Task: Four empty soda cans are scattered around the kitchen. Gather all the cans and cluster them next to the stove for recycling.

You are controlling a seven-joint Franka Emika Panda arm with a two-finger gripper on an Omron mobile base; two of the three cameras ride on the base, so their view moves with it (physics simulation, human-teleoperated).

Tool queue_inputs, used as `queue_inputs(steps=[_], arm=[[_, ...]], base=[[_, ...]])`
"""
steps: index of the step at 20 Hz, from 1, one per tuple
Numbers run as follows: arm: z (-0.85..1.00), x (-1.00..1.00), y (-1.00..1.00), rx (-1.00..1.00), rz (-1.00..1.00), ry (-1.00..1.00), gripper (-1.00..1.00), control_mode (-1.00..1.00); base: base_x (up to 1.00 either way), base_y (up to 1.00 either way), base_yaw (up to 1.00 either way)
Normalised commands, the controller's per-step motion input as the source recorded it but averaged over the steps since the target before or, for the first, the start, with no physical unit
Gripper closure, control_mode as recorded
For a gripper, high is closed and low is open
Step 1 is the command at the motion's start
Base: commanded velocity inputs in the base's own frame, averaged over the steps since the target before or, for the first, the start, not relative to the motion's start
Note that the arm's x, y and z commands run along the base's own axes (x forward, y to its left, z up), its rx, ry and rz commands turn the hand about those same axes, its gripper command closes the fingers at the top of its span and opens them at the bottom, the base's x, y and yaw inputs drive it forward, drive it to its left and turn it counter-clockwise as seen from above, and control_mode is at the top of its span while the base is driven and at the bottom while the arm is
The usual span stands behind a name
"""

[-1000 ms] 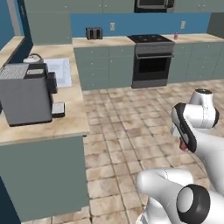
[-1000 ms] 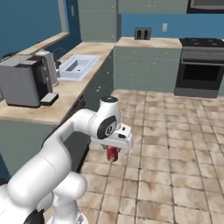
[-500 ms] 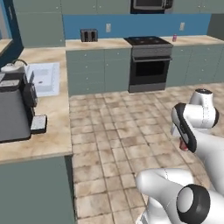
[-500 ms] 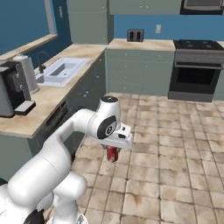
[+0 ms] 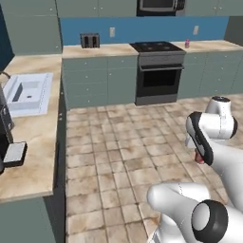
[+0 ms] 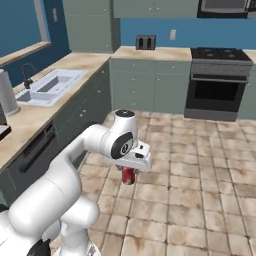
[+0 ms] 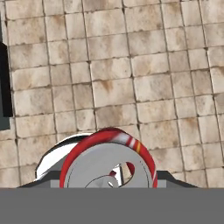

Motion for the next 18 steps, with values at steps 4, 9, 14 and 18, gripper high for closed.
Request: queue_inputs(steps=[4, 9, 14, 18], arm=[[0.0, 0.0, 0.0, 0.0, 0.0, 0.0, 1.0, 1.0], [0.0, 0.0, 0.0, 0.0, 0.0, 0.0, 1.0, 1.0], [0.0, 0.0, 0.0, 0.0, 0.0, 0.0, 1.0, 1.0], [0.0, 0.0, 0.0, 0.0, 0.0, 0.0, 1.0, 1.0]], base=[[0.57, -0.51, 0.0], [0.56, -0.51, 0.0], [0.53, -0.52, 0.02], [0.52, -0.51, 0.02]])
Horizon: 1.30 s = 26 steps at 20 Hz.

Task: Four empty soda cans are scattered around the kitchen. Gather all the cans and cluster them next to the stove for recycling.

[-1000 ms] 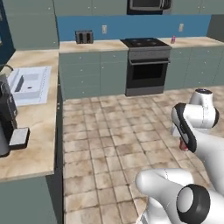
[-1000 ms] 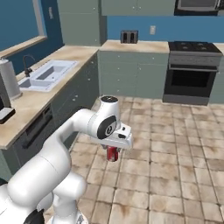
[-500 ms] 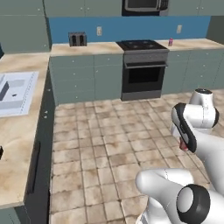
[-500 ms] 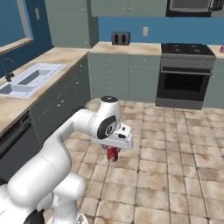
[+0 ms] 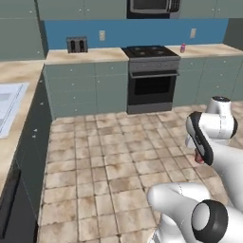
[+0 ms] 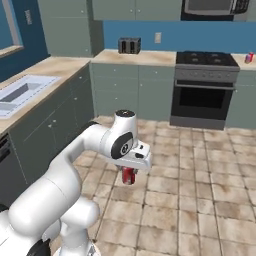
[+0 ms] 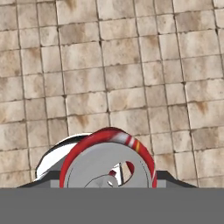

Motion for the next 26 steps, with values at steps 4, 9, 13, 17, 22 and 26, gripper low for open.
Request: queue_inputs(steps=[4, 9, 13, 17, 22, 26], arm=[[0.0, 0.0, 0.0, 0.0, 0.0, 0.0, 1.0, 1.0], [0.0, 0.0, 0.0, 0.0, 0.0, 0.0, 1.0, 1.0], [0.0, 0.0, 0.0, 0.0, 0.0, 0.0, 1.0, 1.0], [0.0, 0.0, 0.0, 0.0, 0.0, 0.0, 1.0, 1.0], [0.0, 0.0, 0.0, 0.0, 0.0, 0.0, 1.0, 1.0], [0.0, 0.0, 0.0, 0.0, 0.0, 0.0, 1.0, 1.0]], base=[[0.52, -0.52, 0.02], [0.51, -0.53, 0.01], [0.5, -0.54, 0.01], [0.5, -0.53, 0.01], [0.5, -0.52, 0.03], [0.5, -0.52, 0.04]])
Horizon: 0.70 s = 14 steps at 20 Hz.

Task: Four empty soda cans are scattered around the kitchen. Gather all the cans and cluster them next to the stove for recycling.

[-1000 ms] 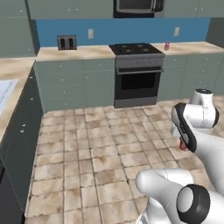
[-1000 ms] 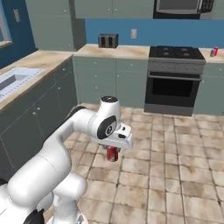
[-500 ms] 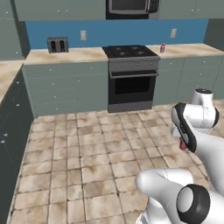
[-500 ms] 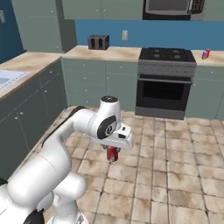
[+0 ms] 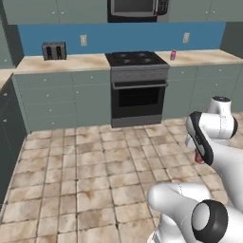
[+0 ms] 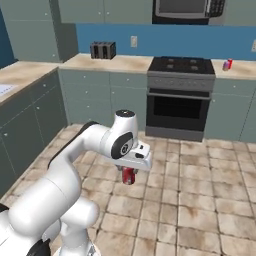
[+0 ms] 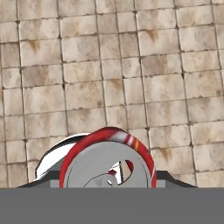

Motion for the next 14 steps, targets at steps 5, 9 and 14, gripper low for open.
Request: queue_inputs(steps=[5, 9, 14], arm=[[0.0, 0.0, 0.0, 0.0, 0.0, 0.0, 1.0, 1.0], [0.0, 0.0, 0.0, 0.0, 0.0, 0.0, 1.0, 1.0], [0.0, 0.0, 0.0, 0.0, 0.0, 0.0, 1.0, 1.0]], base=[[0.5, -0.49, 0.08], [0.5, -0.49, 0.09], [0.5, -0.5, 0.07]])
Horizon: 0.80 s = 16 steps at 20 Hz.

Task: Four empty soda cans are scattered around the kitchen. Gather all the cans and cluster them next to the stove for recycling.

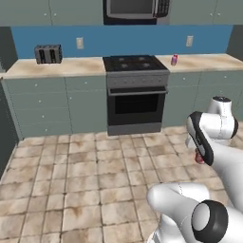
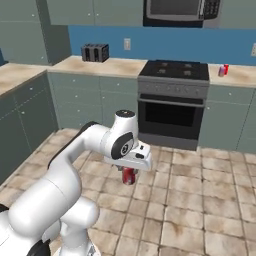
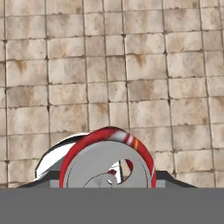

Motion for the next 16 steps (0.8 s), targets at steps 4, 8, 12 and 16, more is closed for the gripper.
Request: queue_inputs(steps=[4, 8, 12, 16], arm=[[0.0, 0.0, 0.0, 0.0, 0.0, 0.0, 1.0, 1.0], [0.0, 0.0, 0.0, 0.0, 0.0, 0.0, 1.0, 1.0], [0.0, 0.0, 0.0, 0.0, 0.0, 0.0, 1.0, 1.0], [0.0, 0.0, 0.0, 0.0, 0.0, 0.0, 1.0, 1.0]], base=[[0.51, -0.51, 0.06], [0.49, -0.52, 0.03], [0.45, -0.51, 0.01], [0.44, -0.51, 0.01]])
